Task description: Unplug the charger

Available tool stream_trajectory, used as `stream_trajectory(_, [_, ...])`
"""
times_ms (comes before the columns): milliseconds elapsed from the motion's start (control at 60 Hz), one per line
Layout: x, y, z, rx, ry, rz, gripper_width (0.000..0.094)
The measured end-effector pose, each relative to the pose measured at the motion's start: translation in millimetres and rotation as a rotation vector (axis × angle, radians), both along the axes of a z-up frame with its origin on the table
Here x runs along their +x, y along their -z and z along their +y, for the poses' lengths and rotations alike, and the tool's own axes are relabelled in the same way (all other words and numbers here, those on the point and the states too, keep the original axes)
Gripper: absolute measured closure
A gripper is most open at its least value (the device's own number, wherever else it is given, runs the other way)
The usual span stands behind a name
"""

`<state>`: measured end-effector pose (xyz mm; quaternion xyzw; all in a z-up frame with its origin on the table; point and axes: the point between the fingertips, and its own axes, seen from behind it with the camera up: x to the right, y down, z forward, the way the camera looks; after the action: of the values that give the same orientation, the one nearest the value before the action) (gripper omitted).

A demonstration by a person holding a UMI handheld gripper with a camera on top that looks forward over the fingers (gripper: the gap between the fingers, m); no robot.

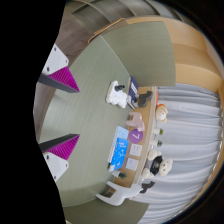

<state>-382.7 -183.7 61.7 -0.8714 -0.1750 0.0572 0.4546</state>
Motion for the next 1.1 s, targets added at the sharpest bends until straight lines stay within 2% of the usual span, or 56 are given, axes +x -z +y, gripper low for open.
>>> stream_trajectory(300, [-148,56,83,-0.072,0.072,0.081,0.0101])
stream_trajectory(567, [-208,67,198,-0.039,0.199,0.096,0.015])
stream_trajectory(683, [-219,71,229,-0.018,0.216,0.085,0.0273])
stream_trajectory(717, [-224,67,236,0.003,0.213,0.108,0.0409])
stream_trajectory(750, [-221,70,240,0.004,0.232,0.108,0.0591])
stream_trajectory(767, [-218,68,240,-0.002,0.241,0.096,0.0656])
stream_trajectory(783, [-220,66,242,0.014,0.232,0.099,0.0669])
stream_trajectory(800, [-223,68,242,0.015,0.223,0.104,0.0746])
stream_trajectory(933, [-222,68,242,0.051,0.24,0.063,0.0845])
stream_trajectory(1100, [-221,66,243,0.025,0.257,0.075,0.0861])
